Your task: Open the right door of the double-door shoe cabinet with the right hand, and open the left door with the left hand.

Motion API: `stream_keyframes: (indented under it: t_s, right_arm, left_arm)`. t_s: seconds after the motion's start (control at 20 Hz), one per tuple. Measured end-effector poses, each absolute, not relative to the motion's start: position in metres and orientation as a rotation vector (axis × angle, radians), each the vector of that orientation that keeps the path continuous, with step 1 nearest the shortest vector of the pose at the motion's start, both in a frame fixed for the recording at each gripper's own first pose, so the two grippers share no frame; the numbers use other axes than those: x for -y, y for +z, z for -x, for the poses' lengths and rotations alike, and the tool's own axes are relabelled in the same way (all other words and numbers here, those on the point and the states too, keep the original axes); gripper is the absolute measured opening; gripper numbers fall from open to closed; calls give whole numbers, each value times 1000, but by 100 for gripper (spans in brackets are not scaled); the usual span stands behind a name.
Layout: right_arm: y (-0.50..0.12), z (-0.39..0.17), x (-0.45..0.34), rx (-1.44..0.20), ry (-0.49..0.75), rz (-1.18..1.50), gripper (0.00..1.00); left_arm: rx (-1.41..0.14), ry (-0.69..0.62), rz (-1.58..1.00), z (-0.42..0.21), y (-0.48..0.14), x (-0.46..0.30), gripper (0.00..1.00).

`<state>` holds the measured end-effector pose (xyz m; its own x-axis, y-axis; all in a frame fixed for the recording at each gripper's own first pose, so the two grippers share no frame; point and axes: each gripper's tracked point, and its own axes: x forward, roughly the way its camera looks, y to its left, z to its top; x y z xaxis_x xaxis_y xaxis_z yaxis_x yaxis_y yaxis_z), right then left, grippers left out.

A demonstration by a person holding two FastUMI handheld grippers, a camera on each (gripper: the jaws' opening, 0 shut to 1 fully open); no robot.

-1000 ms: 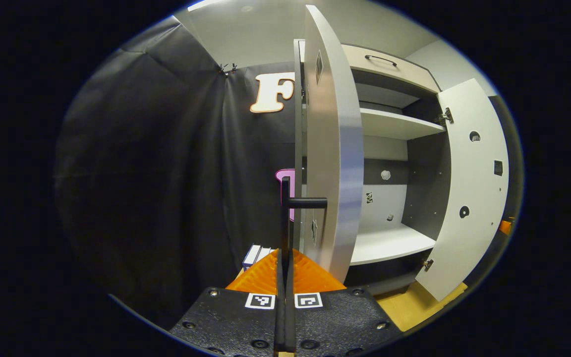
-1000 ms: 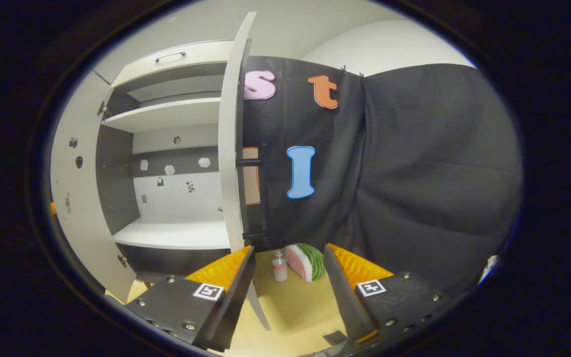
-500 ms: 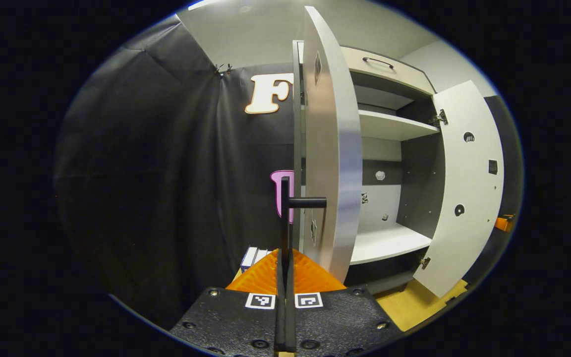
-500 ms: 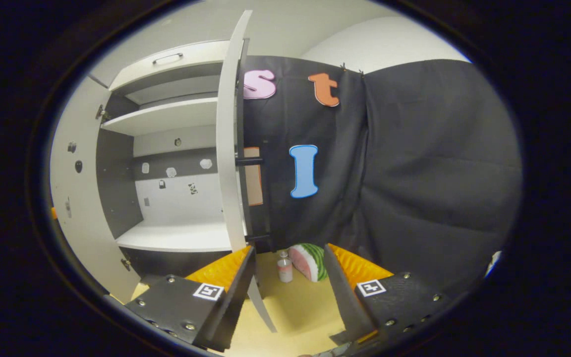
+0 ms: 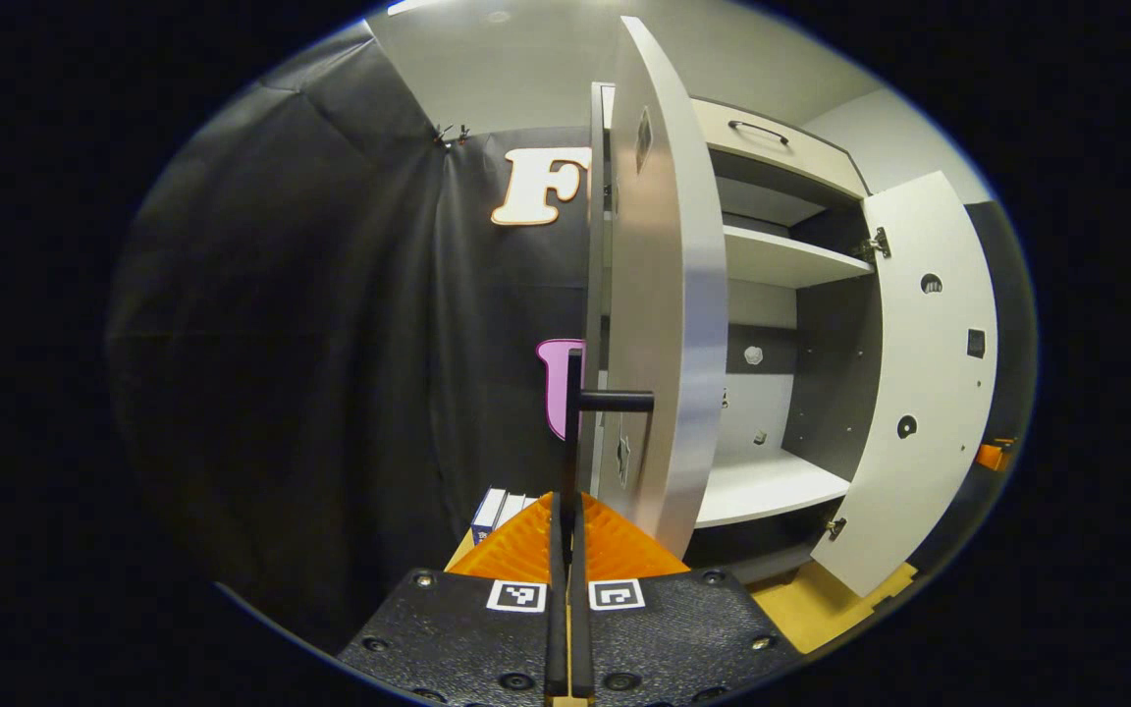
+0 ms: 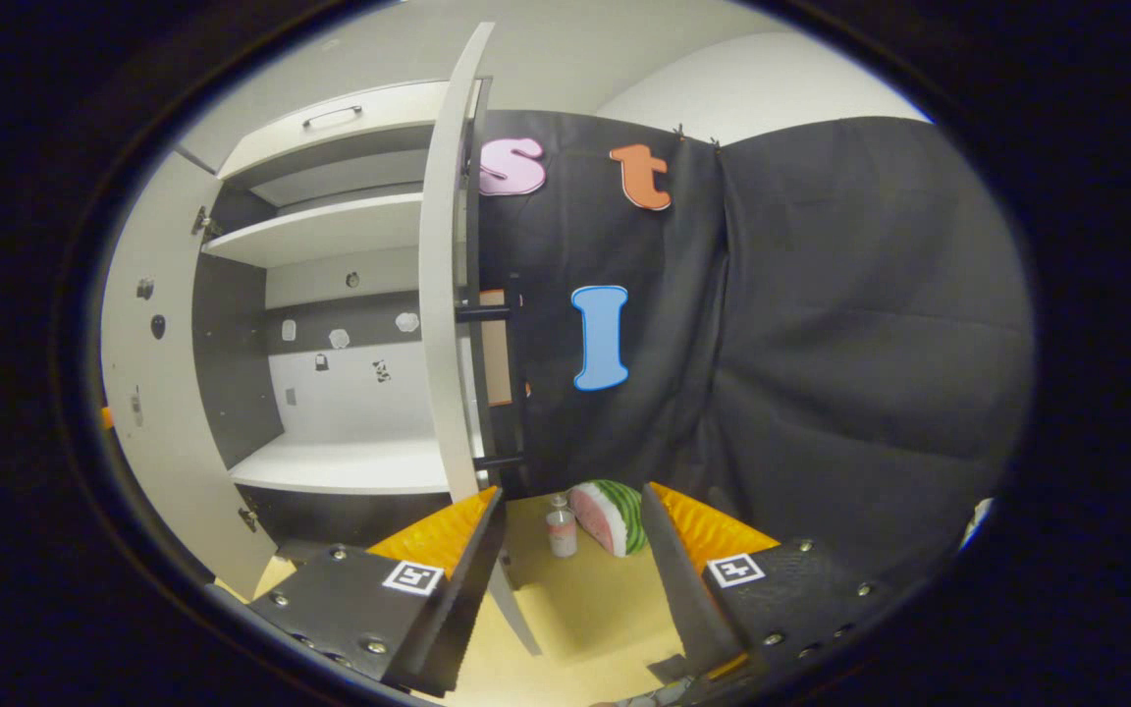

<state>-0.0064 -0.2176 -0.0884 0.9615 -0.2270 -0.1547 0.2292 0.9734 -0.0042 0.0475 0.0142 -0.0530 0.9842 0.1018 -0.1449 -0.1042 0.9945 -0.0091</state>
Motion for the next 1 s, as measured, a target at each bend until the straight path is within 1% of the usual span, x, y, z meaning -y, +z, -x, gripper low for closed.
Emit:
stream_keyframes:
  t_s: [0.1, 0.2, 0.3, 0.35, 0.45, 0.5, 0.55, 0.6, 0.7, 0.75, 0.8, 0.85, 0.9, 1.0]
  right_arm:
    - [-89, 9, 222, -157, -237, -13, 89]
    - [-91, 9, 223, -159, -236, -22, 89]
    - [-92, 8, 222, -161, -229, -32, 89]
    - [-92, 8, 220, -160, -223, -36, 89]
    - [-90, 5, 216, -157, -212, -35, 89]
    - [-91, 4, 214, -155, -207, -33, 89]
    - [-91, 4, 212, -155, -201, -30, 89]
    - [-91, 4, 209, -156, -194, -28, 89]
    - [-90, 4, 206, -154, -188, -21, 89]
    - [-86, 7, 205, -147, -189, -18, 76]
    - [-81, 8, 203, -138, -189, -16, 83]
    - [-75, 11, 201, -126, -188, -19, 76]
    - [-68, 14, 195, -111, -181, -25, 83]
    - [-48, 21, 181, -72, -161, -40, 82]
  left_arm:
    - [-149, 131, 7, -48, -54, -16, 5]
    - [-155, 174, 0, -40, -54, -22, 14]
    - [-163, 193, 3, -35, -55, -24, 31]
    - [-166, 193, 13, -32, -55, -23, 47]
    - [-173, 186, 39, -28, -55, -20, 52]
    - [-170, 197, 45, -25, -54, -23, 46]
    - [-165, 212, 48, -23, -53, -26, 55]
    - [-162, 235, 50, -18, -52, -29, 58]
    - [-152, 257, 47, -11, -46, -27, 70]
    - [-149, 257, 39, -4, -40, -22, 86]
    - [-147, 260, 23, 1, -35, -17, 86]
    - [-146, 268, 2, 7, -26, -10, 86]
    - [-147, 272, -16, 11, -20, -3, 86]
    - [-133, 268, -43, 18, -6, 16, 86]
